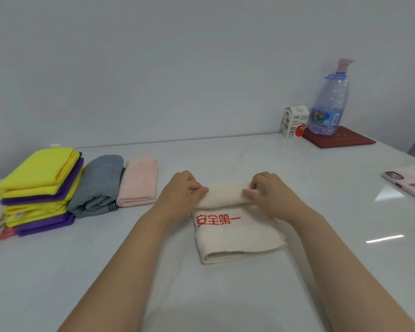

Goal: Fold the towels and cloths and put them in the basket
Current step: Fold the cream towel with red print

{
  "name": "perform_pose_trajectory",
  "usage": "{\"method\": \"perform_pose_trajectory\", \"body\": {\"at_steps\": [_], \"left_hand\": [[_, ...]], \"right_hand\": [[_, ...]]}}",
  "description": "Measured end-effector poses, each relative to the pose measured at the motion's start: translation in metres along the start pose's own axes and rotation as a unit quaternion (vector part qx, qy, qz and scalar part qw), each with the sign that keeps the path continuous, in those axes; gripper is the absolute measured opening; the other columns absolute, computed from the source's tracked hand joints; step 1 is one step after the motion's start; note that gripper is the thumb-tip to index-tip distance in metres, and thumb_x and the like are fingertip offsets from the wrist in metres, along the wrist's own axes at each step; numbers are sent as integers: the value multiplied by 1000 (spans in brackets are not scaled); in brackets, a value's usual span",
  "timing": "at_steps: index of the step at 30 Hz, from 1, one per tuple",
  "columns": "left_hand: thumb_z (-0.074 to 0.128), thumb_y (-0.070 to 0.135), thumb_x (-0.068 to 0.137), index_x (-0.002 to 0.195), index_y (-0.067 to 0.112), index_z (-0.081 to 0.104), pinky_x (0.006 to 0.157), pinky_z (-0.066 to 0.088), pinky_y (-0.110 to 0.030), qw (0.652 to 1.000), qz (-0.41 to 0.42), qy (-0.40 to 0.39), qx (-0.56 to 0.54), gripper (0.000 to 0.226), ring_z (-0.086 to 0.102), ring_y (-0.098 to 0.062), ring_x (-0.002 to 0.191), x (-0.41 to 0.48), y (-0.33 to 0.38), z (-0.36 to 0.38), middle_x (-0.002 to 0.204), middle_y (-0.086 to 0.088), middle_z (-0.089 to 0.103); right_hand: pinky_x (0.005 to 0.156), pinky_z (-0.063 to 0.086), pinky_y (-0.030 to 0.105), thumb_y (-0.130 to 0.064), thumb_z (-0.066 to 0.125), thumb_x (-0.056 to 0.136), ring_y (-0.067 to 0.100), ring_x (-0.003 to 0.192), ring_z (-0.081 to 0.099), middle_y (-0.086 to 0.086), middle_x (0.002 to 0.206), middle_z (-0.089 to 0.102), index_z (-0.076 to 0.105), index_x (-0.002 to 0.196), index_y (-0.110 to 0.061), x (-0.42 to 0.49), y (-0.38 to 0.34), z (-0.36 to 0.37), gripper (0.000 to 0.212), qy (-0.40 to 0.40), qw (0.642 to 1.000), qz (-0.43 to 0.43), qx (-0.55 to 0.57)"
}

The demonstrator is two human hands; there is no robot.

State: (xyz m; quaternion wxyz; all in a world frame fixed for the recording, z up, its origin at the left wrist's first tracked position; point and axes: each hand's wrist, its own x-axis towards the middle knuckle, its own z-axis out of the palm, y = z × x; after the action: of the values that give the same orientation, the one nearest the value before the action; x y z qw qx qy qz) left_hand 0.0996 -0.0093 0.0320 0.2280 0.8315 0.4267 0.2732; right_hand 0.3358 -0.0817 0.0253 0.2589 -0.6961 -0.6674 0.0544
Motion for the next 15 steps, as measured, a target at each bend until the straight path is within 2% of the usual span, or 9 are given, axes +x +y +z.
{"method": "perform_pose_trajectory", "body": {"at_steps": [2, 4, 5, 7, 9, 11, 13, 15], "left_hand": [[61, 31, 91, 91, 16, 71, 87, 32, -20, 1000, -10, 21, -5, 19, 43, -7, 104, -1, -3, 11, 106, 8, 53], [64, 27, 88, 90, 20, 68, 91, 29, -19, 999, -20, 21, -29, 8, 44, -9, 111, -3, -7, 19, 114, 7, 52], [66, 26, 87, 92, 23, 64, 90, 30, -19, 998, -29, 18, -49, 7, 45, -11, 112, -4, -9, 20, 115, 7, 52], [66, 28, 86, 110, 25, 56, 86, 36, -22, 994, -63, -6, -89, 26, 50, -12, 109, -7, -11, 19, 117, 7, 52], [65, 34, 87, 130, 27, 46, 87, 39, -25, 988, -98, -39, -116, 47, 50, -10, 107, -8, -12, 16, 121, 7, 51], [64, 35, 87, 136, 27, 43, 87, 39, -24, 985, -108, -57, -120, 53, 49, -9, 106, -7, -13, 14, 124, 7, 50], [65, 32, 87, 136, 29, 42, 85, 38, -22, 987, -98, -53, -117, 55, 50, -9, 104, -7, -12, 13, 125, 8, 50], [67, 28, 85, 137, 31, 41, 87, 35, -20, 992, -75, -25, -104, 59, 48, -7, 105, -5, -9, 13, 123, 10, 48]], "right_hand": [[75, 31, 29, -30, 53, 93, 20, 94, 47, -6, 90, 50, 46, 69, -26, -3, 2, 5, 26, 31, 999, 22, 23], [75, 32, 28, -20, 55, 91, 25, 99, 51, -1, 93, 55, 48, 69, -21, -3, 6, 13, 23, 41, 997, 53, 44], [77, 32, 27, -18, 57, 90, 25, 103, 51, 2, 99, 58, 51, 73, -18, -3, 8, 17, 18, 42, 994, 70, 69], [82, 33, 26, -18, 58, 89, 21, 108, 50, 3, 112, 57, 53, 88, -17, -3, 11, 19, 6, 37, 984, 114, 133], [87, 36, 27, -23, 57, 91, 17, 108, 49, -2, 119, 51, 48, 111, -20, -5, 13, 16, 22, 2, 971, 147, 187], [88, 38, 26, -25, 56, 93, 14, 107, 48, -4, 120, 49, 42, 127, -22, -6, 12, 11, 38, -36, 963, 162, 211], [86, 35, 23, -20, 59, 91, 13, 106, 49, -4, 118, 50, 41, 132, -22, -6, 12, 6, 45, -33, 960, 160, 227], [87, 33, 21, -11, 63, 86, 13, 106, 50, -3, 116, 52, 43, 133, -22, -6, 9, 4, 52, 2, 960, 147, 236]]}}
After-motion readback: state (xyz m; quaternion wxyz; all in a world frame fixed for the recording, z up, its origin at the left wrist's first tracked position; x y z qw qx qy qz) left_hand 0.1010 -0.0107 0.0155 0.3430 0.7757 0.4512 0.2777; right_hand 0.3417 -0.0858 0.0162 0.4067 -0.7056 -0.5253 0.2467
